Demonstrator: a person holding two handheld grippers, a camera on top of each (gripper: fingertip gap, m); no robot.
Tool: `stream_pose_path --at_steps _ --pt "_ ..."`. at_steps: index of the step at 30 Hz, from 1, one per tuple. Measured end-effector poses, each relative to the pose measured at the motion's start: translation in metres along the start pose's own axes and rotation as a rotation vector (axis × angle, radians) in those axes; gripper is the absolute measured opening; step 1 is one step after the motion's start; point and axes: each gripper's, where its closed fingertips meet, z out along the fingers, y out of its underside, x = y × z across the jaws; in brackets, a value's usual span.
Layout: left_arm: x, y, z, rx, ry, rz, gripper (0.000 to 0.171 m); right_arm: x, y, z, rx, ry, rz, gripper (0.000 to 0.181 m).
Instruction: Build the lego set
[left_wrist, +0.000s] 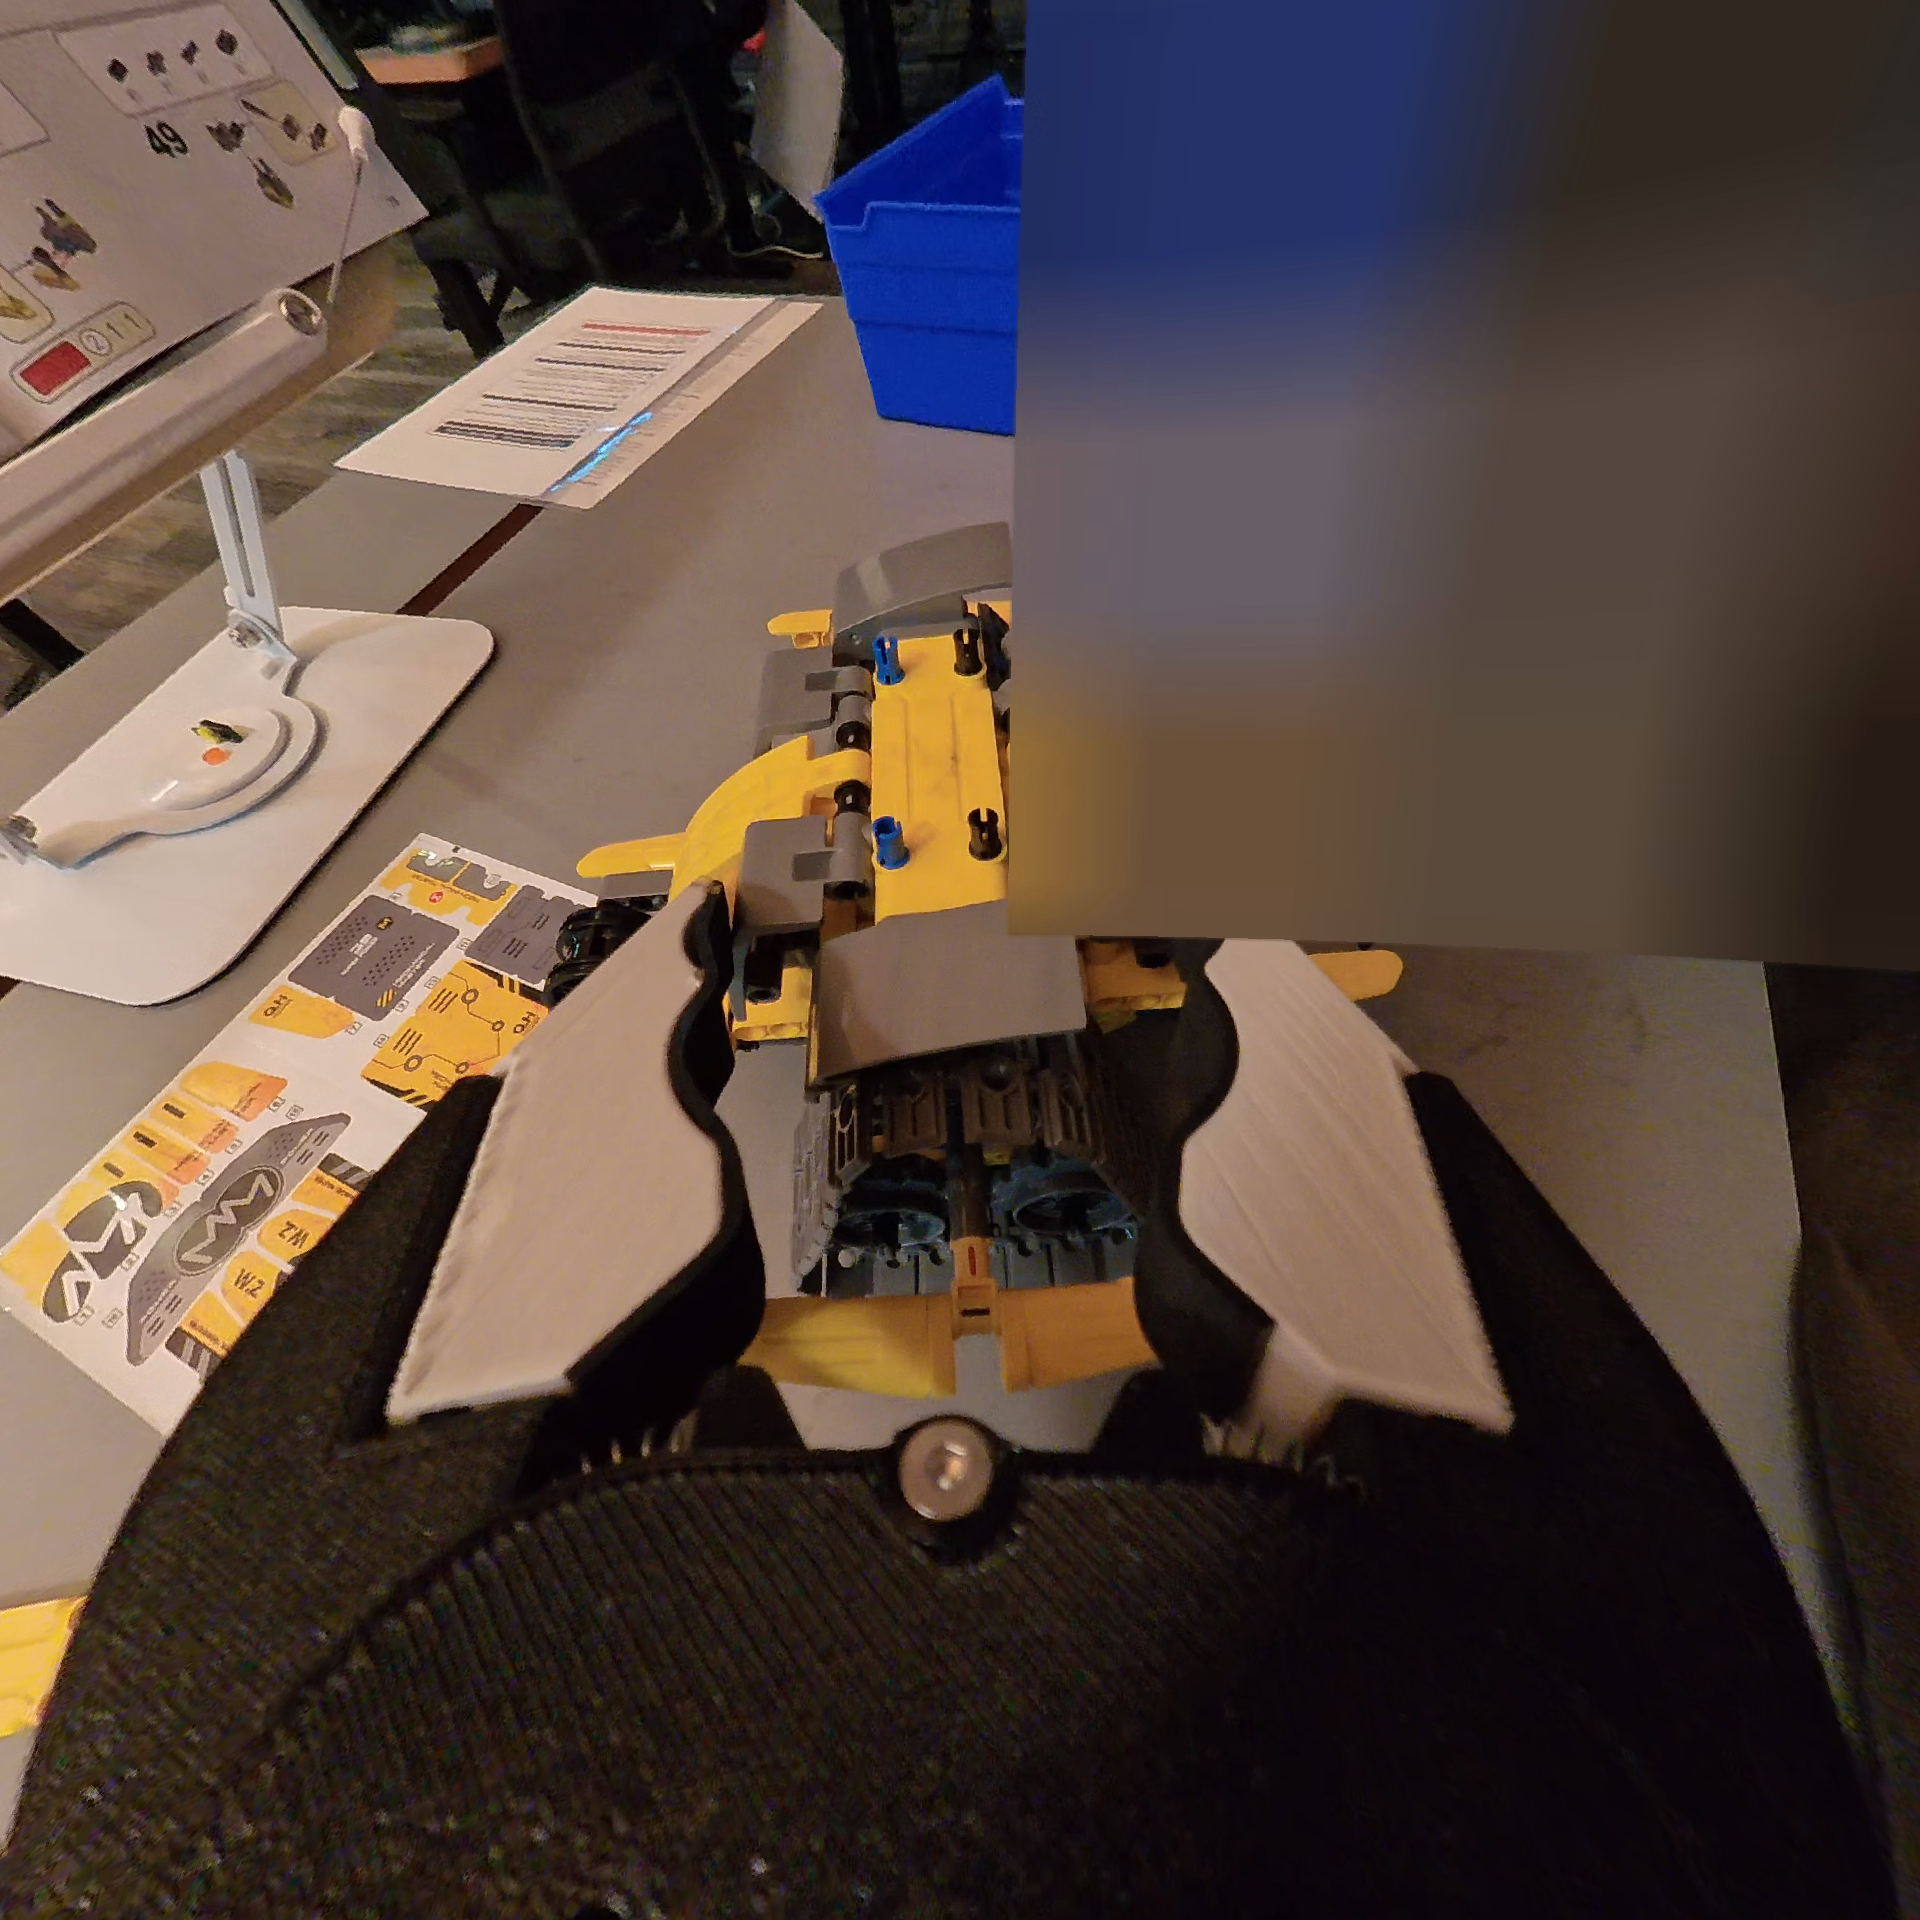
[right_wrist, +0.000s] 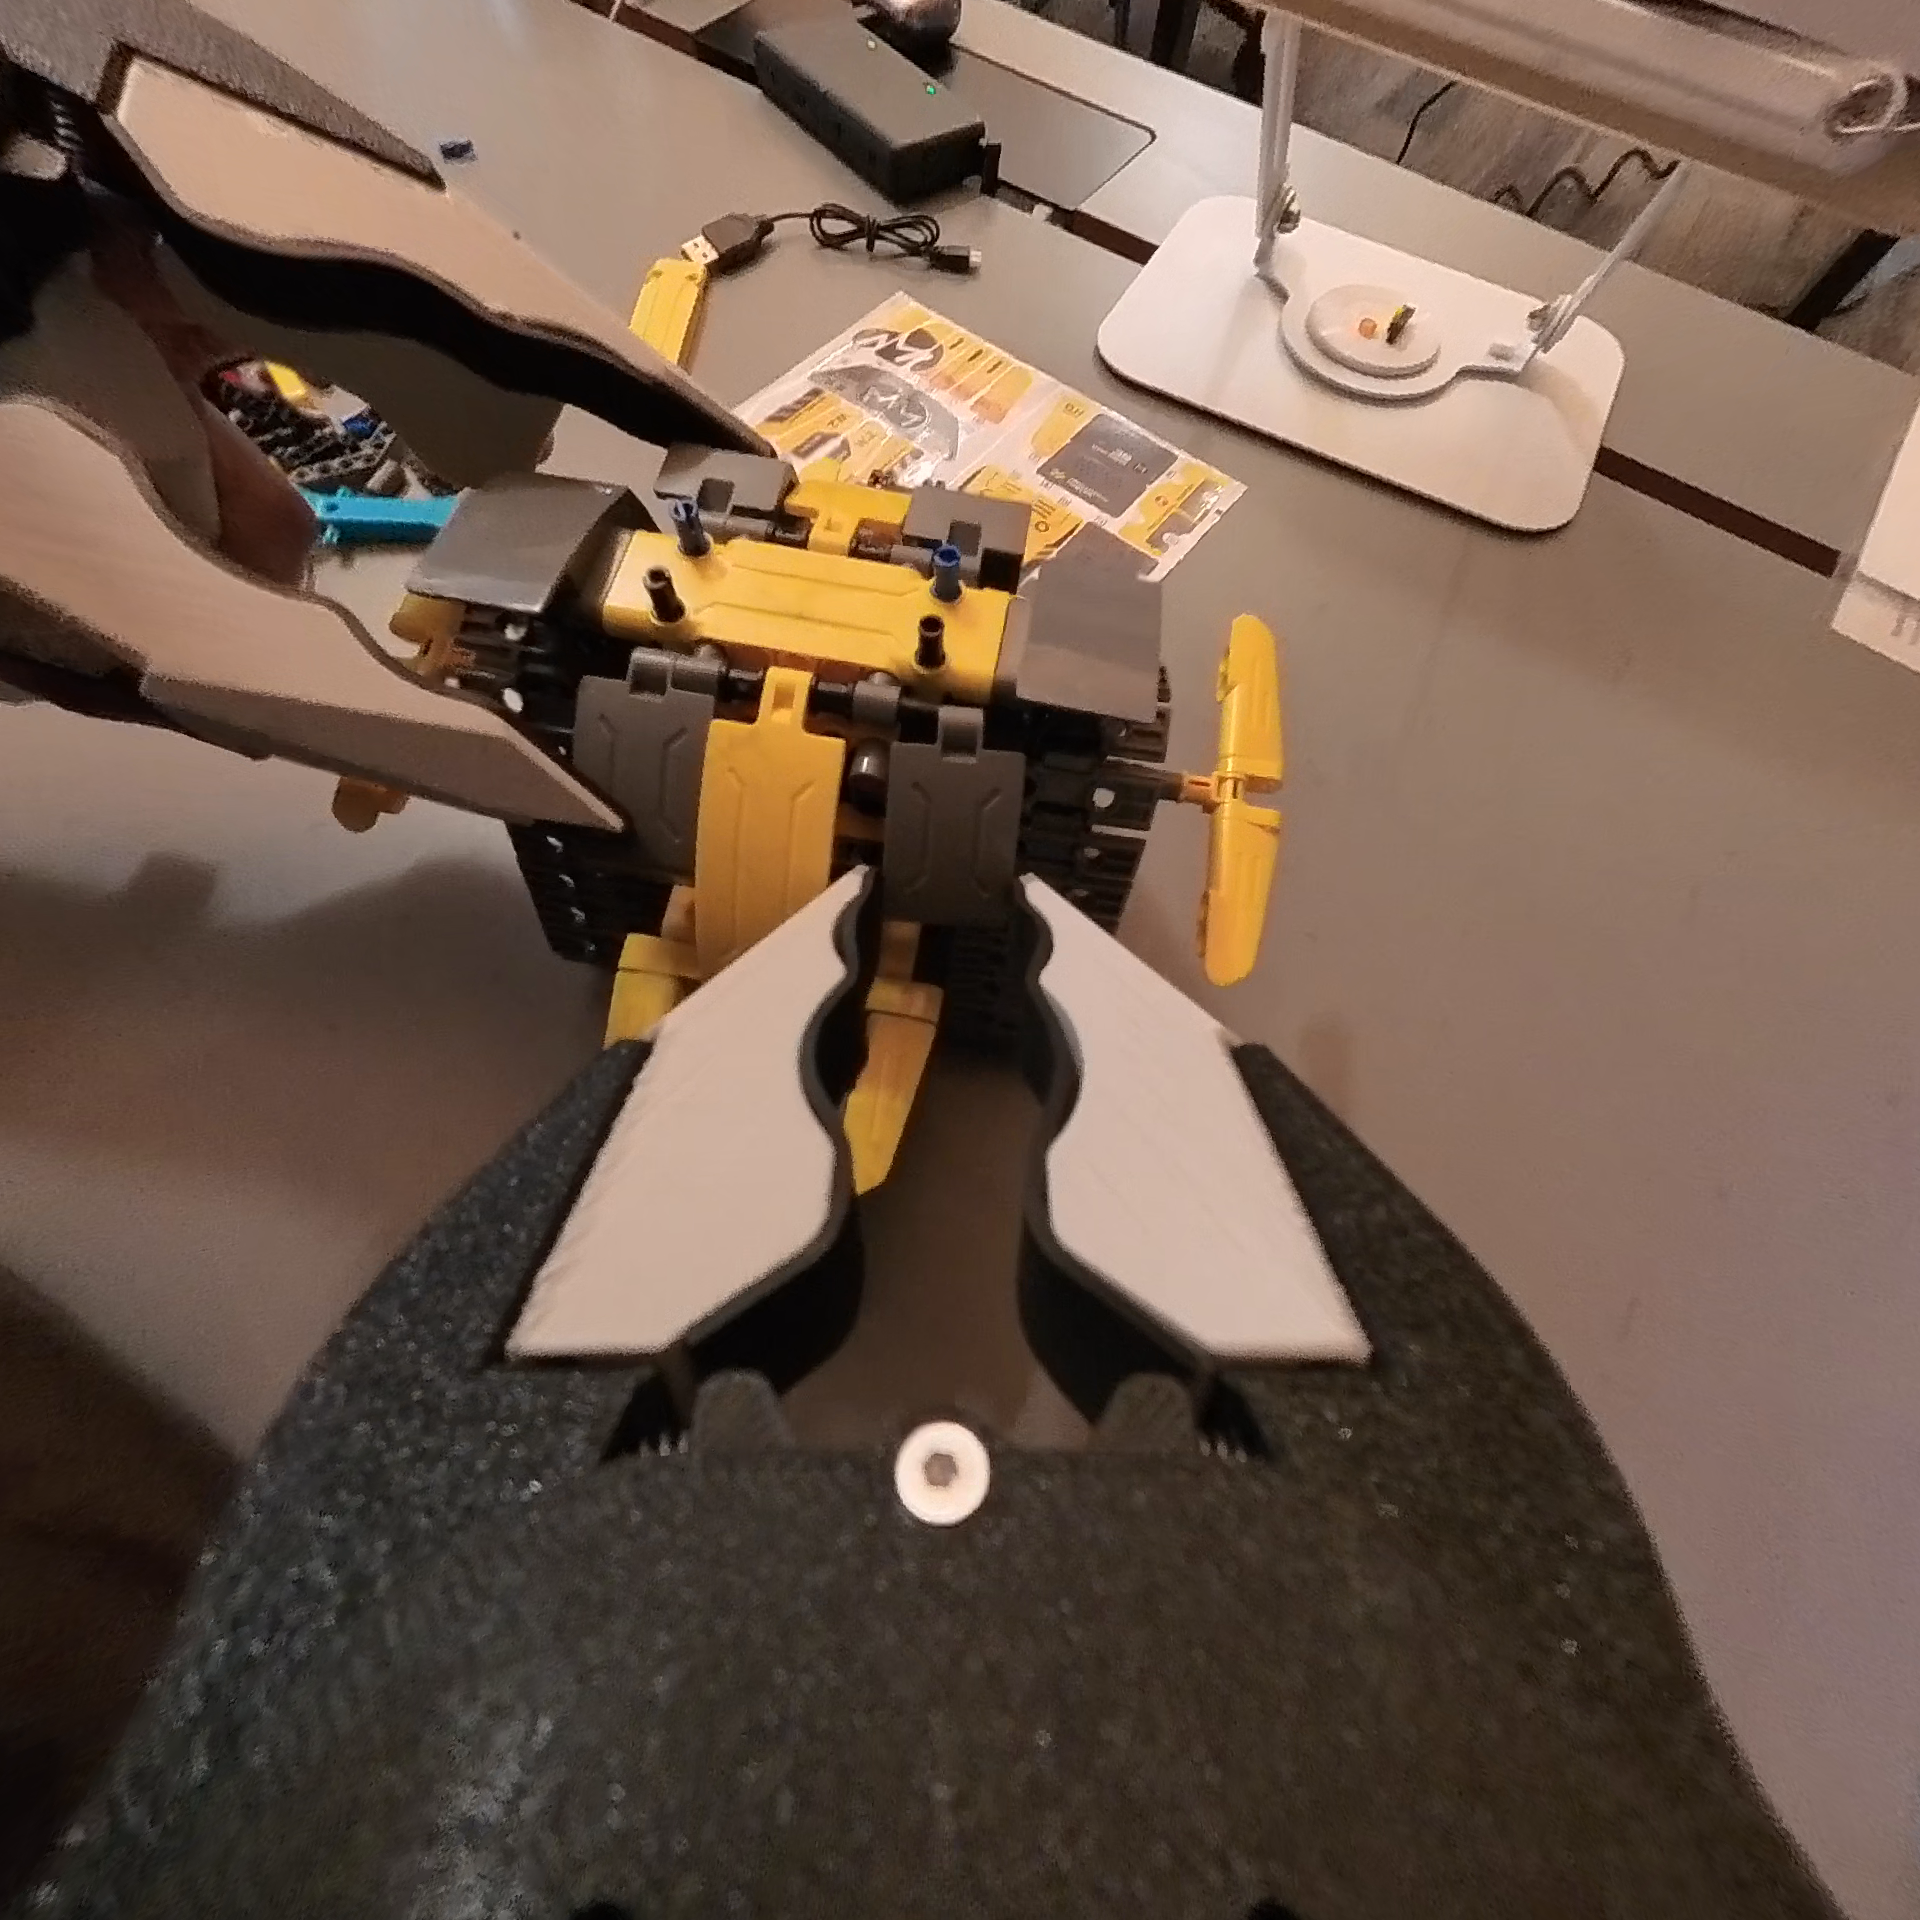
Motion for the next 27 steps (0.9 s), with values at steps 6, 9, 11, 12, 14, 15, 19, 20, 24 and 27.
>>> stream_pose_path --at_steps 6,9,11,12,14,15,19,20,24,27 --pt "-0.001 0.0 0.0 0.001 -0.008 0.003 0.084 -0.004 0.004 0.001 -0.039 -0.094 0.035 0.022" --pt "-0.001 -0.001 0.0 0.002 -0.016 0.013 0.083 0.004 0.005 0.001 -0.037 -0.059 0.023 0.022" --pt "-0.002 -0.002 -0.001 0.003 -0.022 0.018 0.083 0.007 0.005 0.0 -0.026 -0.047 0.024 0.023" --pt "-0.002 -0.002 -0.001 0.004 -0.023 0.021 0.083 0.007 0.004 -0.001 -0.013 -0.063 0.039 0.022" --pt "-0.002 -0.002 -0.001 0.004 -0.024 0.021 0.083 0.006 0.002 -0.002 0.011 -0.096 0.084 0.022" --pt "-0.002 -0.002 -0.001 0.004 -0.024 0.021 0.083 0.006 0.001 -0.003 0.024 -0.107 0.103 0.022" --pt "-0.002 -0.002 0.0 0.006 -0.024 0.02 0.083 0.005 -0.001 -0.005 0.056 -0.156 0.173 0.023" --pt "-0.002 -0.002 0.0 0.006 -0.024 0.019 0.083 0.005 -0.002 -0.005 0.061 -0.164 0.185 0.022" --pt "-0.002 -0.002 0.0 0.008 -0.024 0.018 0.083 0.004 -0.001 -0.003 0.057 -0.165 0.19 0.022" --pt "-0.002 -0.002 0.0 0.009 -0.025 0.016 0.083 0.004 -0.001 -0.002 0.056 -0.158 0.185 0.022"
